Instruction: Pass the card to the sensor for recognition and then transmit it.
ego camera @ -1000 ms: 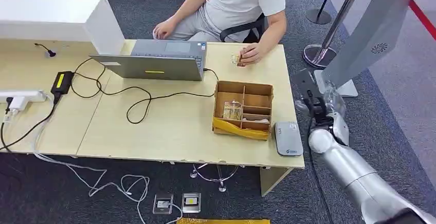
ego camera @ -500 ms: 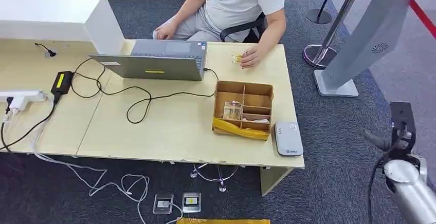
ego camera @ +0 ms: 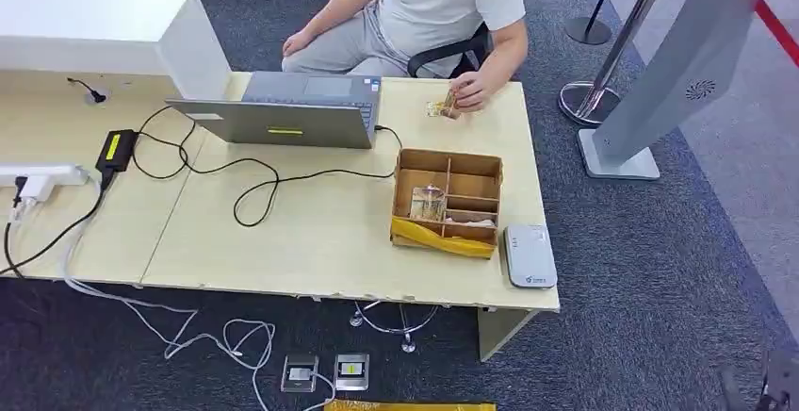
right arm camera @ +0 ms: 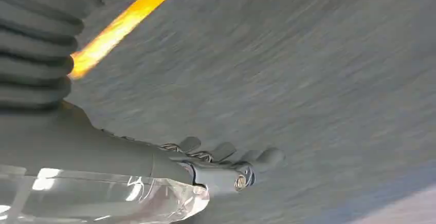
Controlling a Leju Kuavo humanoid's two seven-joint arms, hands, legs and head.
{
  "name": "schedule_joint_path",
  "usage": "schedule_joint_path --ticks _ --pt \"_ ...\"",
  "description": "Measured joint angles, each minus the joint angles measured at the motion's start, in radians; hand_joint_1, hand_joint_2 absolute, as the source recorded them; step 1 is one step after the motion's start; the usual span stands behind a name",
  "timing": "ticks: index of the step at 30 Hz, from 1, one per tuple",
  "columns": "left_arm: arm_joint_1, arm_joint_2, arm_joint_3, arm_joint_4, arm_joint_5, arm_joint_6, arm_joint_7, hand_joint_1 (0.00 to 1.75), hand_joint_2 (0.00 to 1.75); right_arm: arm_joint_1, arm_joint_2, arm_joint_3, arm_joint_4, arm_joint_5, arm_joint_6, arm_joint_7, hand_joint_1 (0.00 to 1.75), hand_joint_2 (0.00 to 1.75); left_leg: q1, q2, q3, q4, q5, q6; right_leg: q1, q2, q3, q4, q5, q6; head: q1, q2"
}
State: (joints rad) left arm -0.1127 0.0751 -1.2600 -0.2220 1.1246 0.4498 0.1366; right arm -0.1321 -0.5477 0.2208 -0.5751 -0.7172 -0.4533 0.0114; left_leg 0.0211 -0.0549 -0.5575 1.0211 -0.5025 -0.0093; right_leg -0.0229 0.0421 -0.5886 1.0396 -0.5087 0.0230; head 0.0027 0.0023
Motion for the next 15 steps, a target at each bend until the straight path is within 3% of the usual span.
schedule_joint_path --ticks 3,5,8,11,15 --pt "0.001 -0.009 0.014 0.0 0.021 0.015 0.0 0.0 0.0 0.047 0.087 -0.01 0.106 0.005 -0.037 -0.012 0.0 0.0 0.002 0.006 0.001 0.0 -0.003 -0.003 0.001 0.009 -0.001 0.0 -0.001 -0.001 0.0 0.0" --pt "0.001 -0.012 0.026 0.0 0.021 0.036 -0.007 0.0 0.0 0.055 0.132 -0.018 0.156 0.004 -0.054 0.02 0.0 0.0 0.002 0.01 0.004 0.0 -0.003 -0.003 0.001 0.012 -0.001 0.001 -0.001 -0.002 -0.001 0.0" --pt "0.0 -0.021 0.041 0.0 0.066 0.08 -0.032 0.0 0.0 0.056 0.191 -0.019 0.216 0.02 -0.122 0.018 0.0 0.0 0.002 0.011 0.004 0.0 -0.003 -0.003 0.002 0.012 -0.001 0.001 -0.001 -0.002 0.0 0.0" --pt "0.0 -0.03 0.079 0.0 0.115 0.113 -0.109 0.0 0.0 0.059 0.262 -0.019 0.255 0.035 -0.159 0.008 0.0 0.0 0.002 0.012 0.005 0.0 -0.003 -0.004 0.002 0.012 0.0 0.001 0.0 -0.003 0.0 0.0" --pt "0.003 -0.038 0.13 0.0 0.156 0.081 -0.197 0.0 0.0 0.06 0.336 -0.019 0.287 -0.004 -0.139 -0.026 0.0 0.0 0.002 0.012 0.005 0.0 -0.003 -0.004 0.002 0.012 0.0 0.001 0.0 -0.003 -0.001 0.0"
